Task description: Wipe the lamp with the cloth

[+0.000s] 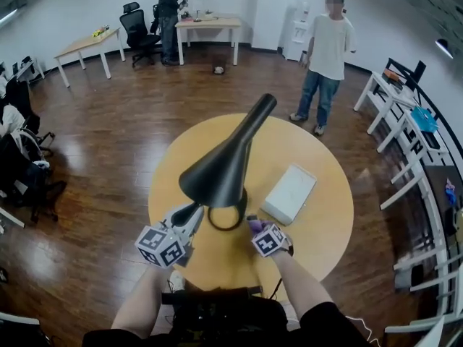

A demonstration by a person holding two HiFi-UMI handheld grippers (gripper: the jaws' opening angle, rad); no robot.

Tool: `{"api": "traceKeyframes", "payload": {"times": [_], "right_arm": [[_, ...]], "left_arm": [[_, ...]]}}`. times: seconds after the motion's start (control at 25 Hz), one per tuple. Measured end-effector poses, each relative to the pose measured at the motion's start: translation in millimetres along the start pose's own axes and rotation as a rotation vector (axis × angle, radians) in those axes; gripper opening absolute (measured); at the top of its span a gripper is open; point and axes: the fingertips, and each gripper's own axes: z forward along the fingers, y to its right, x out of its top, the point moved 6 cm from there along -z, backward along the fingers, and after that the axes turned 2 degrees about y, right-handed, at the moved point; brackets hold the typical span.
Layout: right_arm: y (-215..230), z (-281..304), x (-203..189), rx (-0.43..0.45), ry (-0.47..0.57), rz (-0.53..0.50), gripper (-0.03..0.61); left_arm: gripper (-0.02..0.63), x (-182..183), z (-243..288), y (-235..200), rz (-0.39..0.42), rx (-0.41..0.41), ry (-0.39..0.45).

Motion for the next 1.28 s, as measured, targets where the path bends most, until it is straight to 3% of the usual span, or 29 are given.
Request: {"api": "traceKeyframes", "payload": {"times": [0.2,0.36,0.52,0.68,0.88,1.28], "right_arm": [[21,-47,42,0.060,0.380,0.139,0.100],[52,-124,118,0.071,0.742,0.152,0.100],[73,-192,182,0.067,0.997,0.115,0.100],[76,-213,225,-0.037,1.058,-0.027,0.103],[70,-190,240,-0.054,1.085,0.006,0.110],[64,-119,215,-0.058,0.998,0.078,0.138]], "left_arm": [[0.055,2,-20,8,-0.020,0.066,0.029],[0.058,23,-28,1,-0.012,0.067,0.077],[0.222,62,-29,1,0.057,0.049,0.126],[0.230,79,-21,9,0.110,0.007,0.120],[0.230,70,-26,6,0.091,0.026,0.089],[0.230,56,-37,-1,0.080,0.061,0.031]]}}
